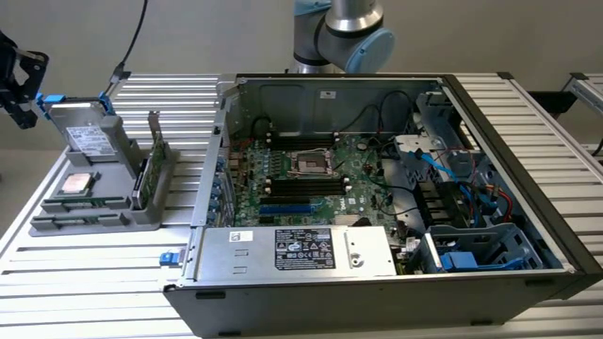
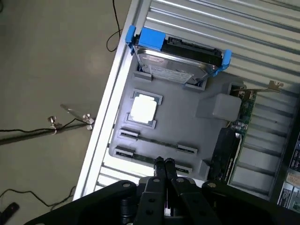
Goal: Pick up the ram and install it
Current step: 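Pick up the ram and move it above insertion slot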
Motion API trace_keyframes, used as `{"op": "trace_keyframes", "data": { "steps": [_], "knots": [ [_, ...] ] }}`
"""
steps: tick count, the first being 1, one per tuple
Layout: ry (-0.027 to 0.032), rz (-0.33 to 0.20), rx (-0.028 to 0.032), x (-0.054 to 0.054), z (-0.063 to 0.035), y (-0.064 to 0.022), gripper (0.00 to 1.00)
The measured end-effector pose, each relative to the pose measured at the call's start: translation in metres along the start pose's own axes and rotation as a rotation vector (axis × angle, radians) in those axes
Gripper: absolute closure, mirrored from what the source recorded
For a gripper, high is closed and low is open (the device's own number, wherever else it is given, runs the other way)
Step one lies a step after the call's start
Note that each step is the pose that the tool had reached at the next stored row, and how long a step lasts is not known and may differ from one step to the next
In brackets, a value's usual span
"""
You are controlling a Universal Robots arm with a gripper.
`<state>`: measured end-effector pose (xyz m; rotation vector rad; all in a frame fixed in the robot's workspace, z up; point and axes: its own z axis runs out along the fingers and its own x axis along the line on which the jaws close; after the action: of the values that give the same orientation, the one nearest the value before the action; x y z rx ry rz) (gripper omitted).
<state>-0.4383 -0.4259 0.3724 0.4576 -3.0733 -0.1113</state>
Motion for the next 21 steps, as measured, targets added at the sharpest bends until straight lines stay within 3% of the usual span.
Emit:
{"op": "trace_keyframes", "data": {
  "steps": [21],
  "knots": [
    [0.0289, -0.381, 0.0082, 0.0000, 0.0008, -0.0001, 0.90]
  ]
}}
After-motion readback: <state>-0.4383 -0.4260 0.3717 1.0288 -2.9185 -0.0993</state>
